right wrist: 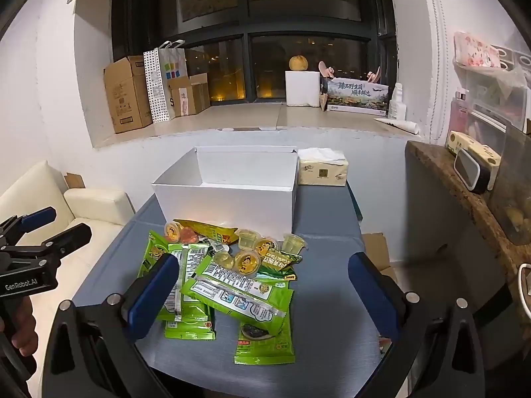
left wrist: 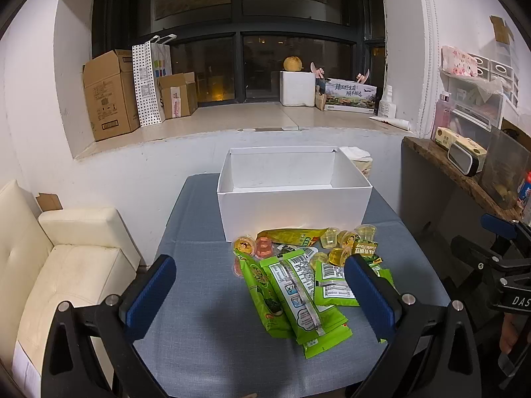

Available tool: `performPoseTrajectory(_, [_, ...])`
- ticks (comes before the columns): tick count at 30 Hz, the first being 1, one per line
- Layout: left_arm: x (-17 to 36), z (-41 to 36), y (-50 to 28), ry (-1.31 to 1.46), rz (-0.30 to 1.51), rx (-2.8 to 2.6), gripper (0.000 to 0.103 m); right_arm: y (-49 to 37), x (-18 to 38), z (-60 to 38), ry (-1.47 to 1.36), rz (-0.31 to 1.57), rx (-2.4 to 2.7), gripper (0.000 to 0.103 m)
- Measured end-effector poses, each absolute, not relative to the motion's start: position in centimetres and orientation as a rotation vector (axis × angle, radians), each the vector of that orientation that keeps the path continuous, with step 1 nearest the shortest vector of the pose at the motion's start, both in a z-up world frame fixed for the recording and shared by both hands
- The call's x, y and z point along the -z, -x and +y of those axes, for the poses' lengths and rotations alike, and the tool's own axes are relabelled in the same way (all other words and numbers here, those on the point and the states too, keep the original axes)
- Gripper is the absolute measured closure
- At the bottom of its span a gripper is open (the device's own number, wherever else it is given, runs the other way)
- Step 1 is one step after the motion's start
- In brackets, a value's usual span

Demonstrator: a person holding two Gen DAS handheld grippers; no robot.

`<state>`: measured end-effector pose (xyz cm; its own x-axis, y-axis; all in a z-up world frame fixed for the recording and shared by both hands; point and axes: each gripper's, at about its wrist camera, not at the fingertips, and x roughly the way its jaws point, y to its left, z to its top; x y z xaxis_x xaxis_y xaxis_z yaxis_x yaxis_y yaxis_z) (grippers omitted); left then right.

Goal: Organize snacks

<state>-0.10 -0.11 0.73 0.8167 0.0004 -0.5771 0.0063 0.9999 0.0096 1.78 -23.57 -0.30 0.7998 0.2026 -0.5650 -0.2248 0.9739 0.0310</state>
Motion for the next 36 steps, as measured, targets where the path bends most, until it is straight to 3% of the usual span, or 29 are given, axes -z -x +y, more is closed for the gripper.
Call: performPoseTrajectory(36, [-0.87,-0.13,0.34,0.0,0.619,0.009,0.0,-1.39,-0.03,-23.53,0.041,0.594,-0.243,0.0])
